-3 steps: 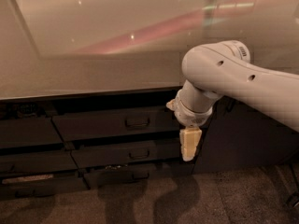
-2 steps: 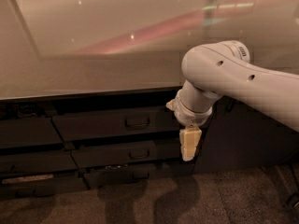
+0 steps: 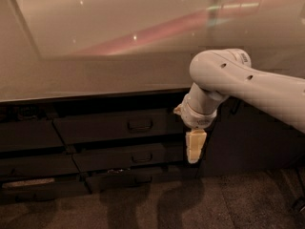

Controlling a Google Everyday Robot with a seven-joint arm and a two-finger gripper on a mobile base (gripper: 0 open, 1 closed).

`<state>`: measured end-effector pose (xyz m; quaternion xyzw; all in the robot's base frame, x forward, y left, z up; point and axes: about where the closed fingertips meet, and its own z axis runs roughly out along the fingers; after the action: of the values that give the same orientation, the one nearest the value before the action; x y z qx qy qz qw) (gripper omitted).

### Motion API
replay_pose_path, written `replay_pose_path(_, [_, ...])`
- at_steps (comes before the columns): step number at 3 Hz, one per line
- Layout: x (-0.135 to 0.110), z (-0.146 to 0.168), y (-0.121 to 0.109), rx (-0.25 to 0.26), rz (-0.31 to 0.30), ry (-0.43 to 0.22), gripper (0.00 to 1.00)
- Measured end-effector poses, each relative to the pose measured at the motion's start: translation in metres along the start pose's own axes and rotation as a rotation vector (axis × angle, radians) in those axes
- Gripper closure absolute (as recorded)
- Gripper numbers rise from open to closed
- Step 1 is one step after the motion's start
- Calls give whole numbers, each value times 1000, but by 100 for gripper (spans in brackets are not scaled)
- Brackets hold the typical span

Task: Open top drawer

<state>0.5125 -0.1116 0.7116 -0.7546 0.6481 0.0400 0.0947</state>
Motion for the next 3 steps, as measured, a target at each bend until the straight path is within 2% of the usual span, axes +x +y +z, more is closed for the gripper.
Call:
replay_pose_path(1, [-4, -2, 6, 79, -71, 36, 0])
replay_pose_path(2, [-9, 4, 3, 124, -89, 33, 0])
replay_pose_path(3, [-9, 4, 3, 124, -89, 33, 0])
